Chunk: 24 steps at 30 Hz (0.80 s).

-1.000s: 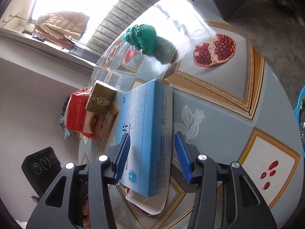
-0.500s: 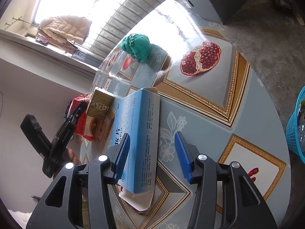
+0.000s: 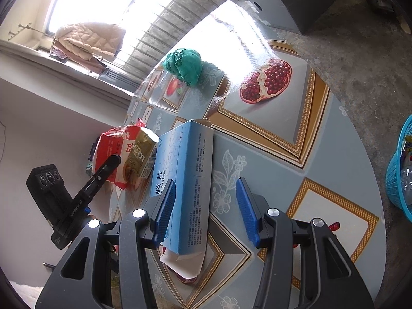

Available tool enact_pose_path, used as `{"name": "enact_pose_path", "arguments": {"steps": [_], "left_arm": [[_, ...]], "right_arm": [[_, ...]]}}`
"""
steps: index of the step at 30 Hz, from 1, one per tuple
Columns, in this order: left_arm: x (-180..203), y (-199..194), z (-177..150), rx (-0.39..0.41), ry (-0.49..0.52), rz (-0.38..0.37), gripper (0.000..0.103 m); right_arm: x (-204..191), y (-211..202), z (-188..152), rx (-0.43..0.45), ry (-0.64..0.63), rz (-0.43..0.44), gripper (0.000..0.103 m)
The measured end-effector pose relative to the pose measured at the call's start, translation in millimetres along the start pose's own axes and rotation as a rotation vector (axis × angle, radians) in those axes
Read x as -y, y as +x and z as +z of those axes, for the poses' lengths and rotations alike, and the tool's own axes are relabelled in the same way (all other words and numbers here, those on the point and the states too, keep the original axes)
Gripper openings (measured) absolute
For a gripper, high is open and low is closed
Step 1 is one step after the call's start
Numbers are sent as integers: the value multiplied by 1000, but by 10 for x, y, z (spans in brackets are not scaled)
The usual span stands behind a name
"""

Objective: Collect trash
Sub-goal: 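Grasp the gold packet with left tool while right tool holds medicine box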

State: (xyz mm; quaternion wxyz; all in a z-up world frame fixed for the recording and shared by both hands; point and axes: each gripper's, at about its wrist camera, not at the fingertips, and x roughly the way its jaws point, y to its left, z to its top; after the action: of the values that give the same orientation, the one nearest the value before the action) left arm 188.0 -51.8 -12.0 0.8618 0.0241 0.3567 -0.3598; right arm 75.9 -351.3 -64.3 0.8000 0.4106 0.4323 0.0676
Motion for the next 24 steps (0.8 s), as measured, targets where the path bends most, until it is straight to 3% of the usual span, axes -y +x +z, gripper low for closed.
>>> {"name": "enact_pose_path", "arguments": {"steps": [3, 5, 6, 9, 12, 18, 24], "left_arm": [[0, 69, 64, 5, 28, 62, 46], [-13, 245, 94, -40, 62, 90, 60], [-16, 356, 102, -71, 88, 120, 61], [-43, 618, 82, -151, 138, 175, 62], [-84, 651, 65, -162, 104, 154, 64], [-98, 518, -22, -174, 44, 147, 53], [-59, 211, -321, -190, -78, 118, 52]], "right_arm": [[-22, -6, -16, -3, -7, -3, 48], [-40, -1, -29, -4, -6, -3, 48], [-49, 0, -32, -3, -6, -3, 48], [-74, -1, -36, -1, -10, -4, 48], [-93, 14, -23, -3, -12, -8, 48], [-101, 18, -39, -8, -16, -17, 48], [-240, -2, -103, -7, -54, -49, 49]]}}
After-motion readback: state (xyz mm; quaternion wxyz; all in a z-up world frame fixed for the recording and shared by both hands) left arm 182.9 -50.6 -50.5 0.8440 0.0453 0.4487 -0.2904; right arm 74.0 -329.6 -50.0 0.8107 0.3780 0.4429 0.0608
